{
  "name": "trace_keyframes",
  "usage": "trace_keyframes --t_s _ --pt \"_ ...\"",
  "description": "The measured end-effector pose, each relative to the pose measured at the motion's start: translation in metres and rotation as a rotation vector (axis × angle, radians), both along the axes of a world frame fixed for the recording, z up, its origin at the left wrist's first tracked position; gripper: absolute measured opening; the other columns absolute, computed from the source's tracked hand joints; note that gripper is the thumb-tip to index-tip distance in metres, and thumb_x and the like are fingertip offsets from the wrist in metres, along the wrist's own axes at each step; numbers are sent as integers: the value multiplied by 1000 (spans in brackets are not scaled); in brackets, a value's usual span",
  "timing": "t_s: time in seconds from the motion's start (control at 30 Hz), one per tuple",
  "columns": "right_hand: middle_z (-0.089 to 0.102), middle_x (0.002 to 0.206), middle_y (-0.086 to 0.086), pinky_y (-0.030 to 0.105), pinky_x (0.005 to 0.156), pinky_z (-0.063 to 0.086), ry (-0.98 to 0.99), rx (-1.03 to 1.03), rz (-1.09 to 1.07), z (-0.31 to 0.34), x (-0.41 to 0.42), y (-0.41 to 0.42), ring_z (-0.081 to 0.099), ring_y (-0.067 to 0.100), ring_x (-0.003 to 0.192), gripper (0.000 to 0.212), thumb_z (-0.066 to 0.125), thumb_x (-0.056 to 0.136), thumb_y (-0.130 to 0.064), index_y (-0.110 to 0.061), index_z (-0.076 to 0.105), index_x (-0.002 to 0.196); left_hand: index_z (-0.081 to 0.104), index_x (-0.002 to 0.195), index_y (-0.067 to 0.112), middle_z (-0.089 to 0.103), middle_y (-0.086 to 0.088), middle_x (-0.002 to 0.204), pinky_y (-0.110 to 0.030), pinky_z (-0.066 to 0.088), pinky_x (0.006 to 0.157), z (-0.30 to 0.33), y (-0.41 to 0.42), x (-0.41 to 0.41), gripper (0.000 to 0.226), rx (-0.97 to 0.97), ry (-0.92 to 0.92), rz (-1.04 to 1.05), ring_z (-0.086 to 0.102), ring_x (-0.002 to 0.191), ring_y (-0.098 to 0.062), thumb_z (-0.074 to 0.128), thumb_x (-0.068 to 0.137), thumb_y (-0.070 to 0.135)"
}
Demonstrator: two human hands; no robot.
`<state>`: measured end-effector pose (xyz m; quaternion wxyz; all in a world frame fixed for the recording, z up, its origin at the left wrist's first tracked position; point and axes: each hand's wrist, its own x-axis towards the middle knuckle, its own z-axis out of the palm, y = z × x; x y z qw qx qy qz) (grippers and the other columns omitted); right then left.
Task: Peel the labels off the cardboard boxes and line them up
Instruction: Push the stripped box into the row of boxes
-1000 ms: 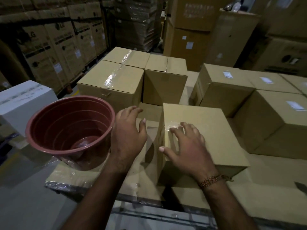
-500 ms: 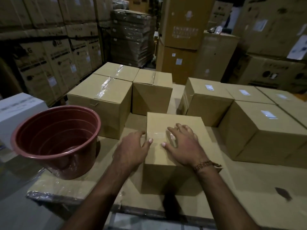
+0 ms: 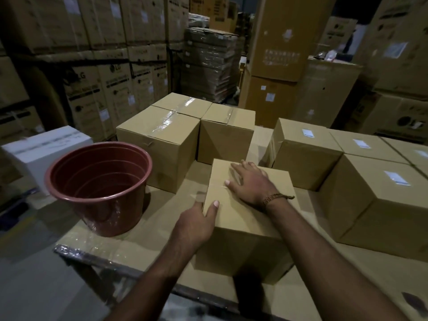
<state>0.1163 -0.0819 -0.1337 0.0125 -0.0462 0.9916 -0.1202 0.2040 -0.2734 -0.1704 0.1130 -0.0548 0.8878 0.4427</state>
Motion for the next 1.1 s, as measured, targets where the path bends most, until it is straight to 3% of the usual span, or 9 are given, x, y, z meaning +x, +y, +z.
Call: trace_keyframes --t_s 0.23,0.4,0.5,0.6,0.67,0.73,0.8,0.97,1.1 --pt "38 163 13 55 121 33 -14 10 -11 4 -24 2 36 37 149 97 58 88 -82 -37 27 167 58 137 22 63 -2 122 -48 65 79 9 4 4 53 329 -154 160 62 111 -28 47 103 61" --pt "31 160 14 60 120 38 1 -96 -85 12 -21 19 30 38 148 116 68 73 -90 -33 30 167 60 137 25 65 2 117 -49 61 87 11 13 7 39 384 -111 232 62 110 -25 51 106 48" --pt "34 149 7 58 115 40 99 -231 -131 26 -9 31 33 35 142 107 74 74 -83 -29 44 160 60 140 24 65 5 114 -44 60 89 23 15 7 38 383 -24 241 62 105 -18 55 106 42" --pt "36 131 -3 58 112 46 236 -390 -178 40 1 46 37 29 135 89 78 73 -79 -32 55 145 57 146 24 66 4 127 -25 56 71 37 21 7 50 331 122 205 60 106 -14 66 100 43" --pt "35 123 -9 57 108 51 337 -485 -198 47 5 55 42 23 130 81 77 70 -82 -35 56 133 61 141 25 69 10 120 -18 50 66 45 23 7 59 257 267 166 62 98 -5 78 89 48" --pt "37 121 -12 52 104 53 410 -532 -210 50 9 64 44 19 125 72 78 71 -80 -36 52 122 64 139 27 70 15 114 -22 56 73 49 23 5 71 194 372 131 63 98 0 86 77 53" --pt "43 124 -10 43 99 54 431 -567 -219 49 16 72 46 17 122 69 83 74 -72 -33 48 120 57 147 26 66 8 134 -31 59 89 54 22 0 87 149 428 106 60 113 -7 90 71 52" --pt "61 114 -14 23 73 54 387 -787 -257 17 45 84 64 7 106 73 92 73 -56 -27 49 125 50 153 28 43 1 162 -53 41 119 54 4 -21 98 -20 445 -33 38 150 -19 97 66 34" --pt "65 129 -8 44 83 66 366 -707 -269 -32 66 86 67 13 109 93 92 66 -66 -44 39 140 48 153 37 42 12 162 -50 31 125 36 -9 -40 101 -225 432 -195 27 155 -16 97 64 31"
